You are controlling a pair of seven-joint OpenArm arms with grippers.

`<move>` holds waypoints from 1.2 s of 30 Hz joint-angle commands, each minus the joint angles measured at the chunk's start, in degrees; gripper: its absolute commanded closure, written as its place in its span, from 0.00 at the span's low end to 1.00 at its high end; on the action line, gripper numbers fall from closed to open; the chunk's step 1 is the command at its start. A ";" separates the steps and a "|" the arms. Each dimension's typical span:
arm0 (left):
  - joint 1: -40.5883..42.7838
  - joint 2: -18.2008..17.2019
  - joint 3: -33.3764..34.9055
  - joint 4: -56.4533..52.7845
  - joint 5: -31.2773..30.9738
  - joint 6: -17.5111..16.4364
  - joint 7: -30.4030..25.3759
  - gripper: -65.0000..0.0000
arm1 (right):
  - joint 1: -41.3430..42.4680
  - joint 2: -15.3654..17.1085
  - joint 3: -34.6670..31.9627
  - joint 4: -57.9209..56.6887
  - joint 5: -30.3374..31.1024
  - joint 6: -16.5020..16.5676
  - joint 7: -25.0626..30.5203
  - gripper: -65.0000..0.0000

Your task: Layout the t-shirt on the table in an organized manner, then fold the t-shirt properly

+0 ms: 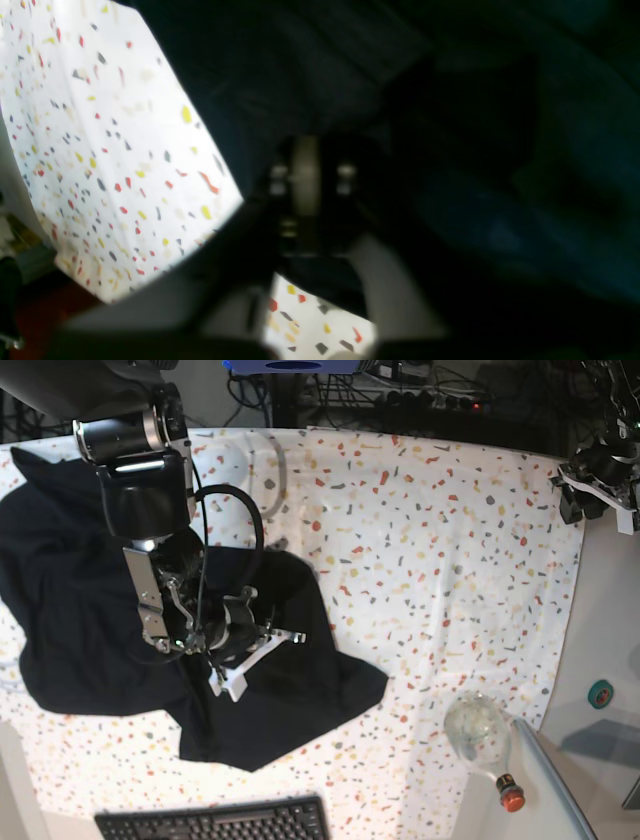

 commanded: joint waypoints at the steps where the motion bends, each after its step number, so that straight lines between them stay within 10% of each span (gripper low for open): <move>1: 0.13 -1.07 -0.43 0.75 -0.84 -0.29 -1.20 0.60 | 1.57 -0.53 -0.09 2.69 1.22 2.07 0.30 1.00; 8: -0.13 -1.25 -0.52 0.75 -0.84 -0.29 -1.20 0.60 | -0.71 -0.61 -2.55 11.22 1.22 3.65 -4.71 1.00; 21: 0.04 -2.04 -2.81 1.36 -1.28 -0.29 -0.94 0.60 | -0.54 -0.79 -39.74 18.51 1.13 3.21 -4.53 1.00; 27: 1.54 -1.60 -3.42 1.36 -1.37 -0.29 -0.94 0.56 | -0.36 -1.49 -40.35 18.43 1.22 3.21 -5.06 1.00; 31: 1.45 0.60 -3.42 2.59 -2.16 -0.29 -0.94 0.34 | -2.56 1.23 -37.10 24.67 1.22 3.21 -5.06 0.67; 36: 1.27 1.83 5.19 5.76 -10.60 -0.29 -0.94 0.19 | -10.82 5.19 -21.80 36.89 1.22 3.21 -4.89 0.62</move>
